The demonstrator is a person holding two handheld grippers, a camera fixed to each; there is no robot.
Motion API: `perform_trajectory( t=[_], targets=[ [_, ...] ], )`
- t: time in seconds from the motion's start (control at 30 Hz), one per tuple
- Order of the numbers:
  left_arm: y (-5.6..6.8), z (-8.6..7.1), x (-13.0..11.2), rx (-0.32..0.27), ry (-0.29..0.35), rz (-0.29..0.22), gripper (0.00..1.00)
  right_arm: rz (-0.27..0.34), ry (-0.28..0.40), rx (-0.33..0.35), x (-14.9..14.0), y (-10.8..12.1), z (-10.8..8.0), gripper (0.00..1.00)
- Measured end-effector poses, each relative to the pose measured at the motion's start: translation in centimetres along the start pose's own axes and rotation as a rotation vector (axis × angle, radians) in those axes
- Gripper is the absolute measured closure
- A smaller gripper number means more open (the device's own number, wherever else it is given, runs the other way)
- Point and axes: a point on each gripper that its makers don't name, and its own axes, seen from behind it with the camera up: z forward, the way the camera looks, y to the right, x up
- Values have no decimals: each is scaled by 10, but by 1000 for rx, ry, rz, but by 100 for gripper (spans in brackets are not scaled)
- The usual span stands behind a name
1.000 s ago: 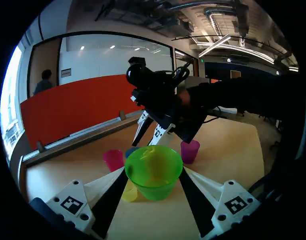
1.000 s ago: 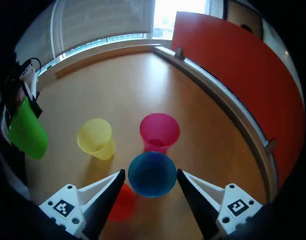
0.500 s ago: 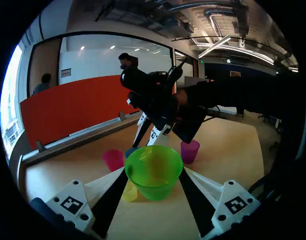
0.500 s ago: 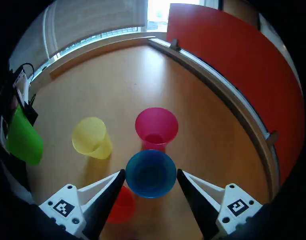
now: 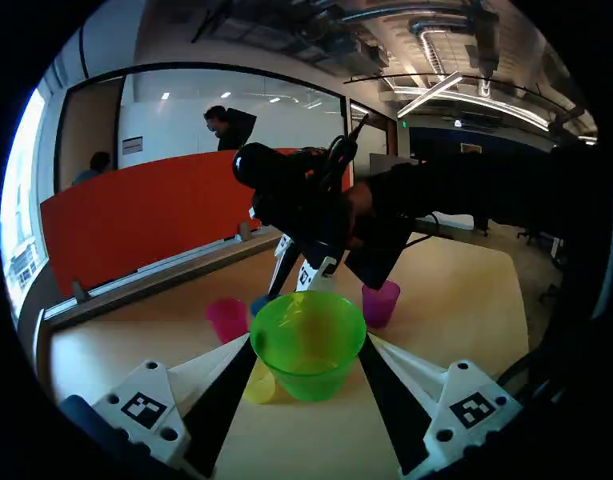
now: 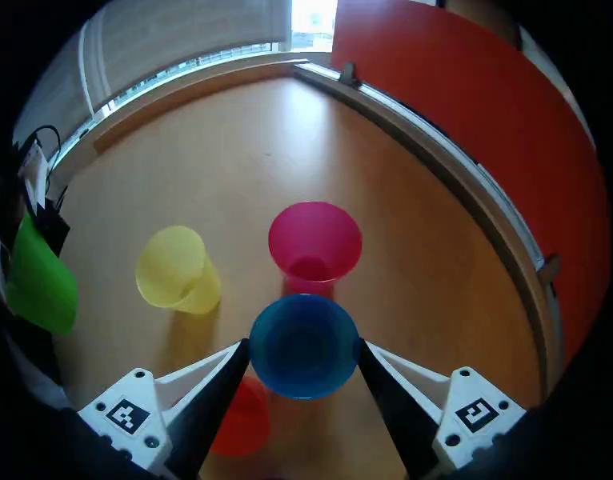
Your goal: Pour water
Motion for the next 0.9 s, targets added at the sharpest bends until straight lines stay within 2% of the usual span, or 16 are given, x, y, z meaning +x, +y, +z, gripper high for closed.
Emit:
perform_trajectory(
  t=[0.33,0.6,0.9],
  targets=[
    [2,-1,-3,3,-2,-1,13,21,7,6,-1,-3,1,6],
    [4,0,-2,1,-3,1,13,45,43,39,5,-11,2,6],
    [3,0,-2,7,-5,6,13,43,75,37,11,-10,-1,7]
  ],
)
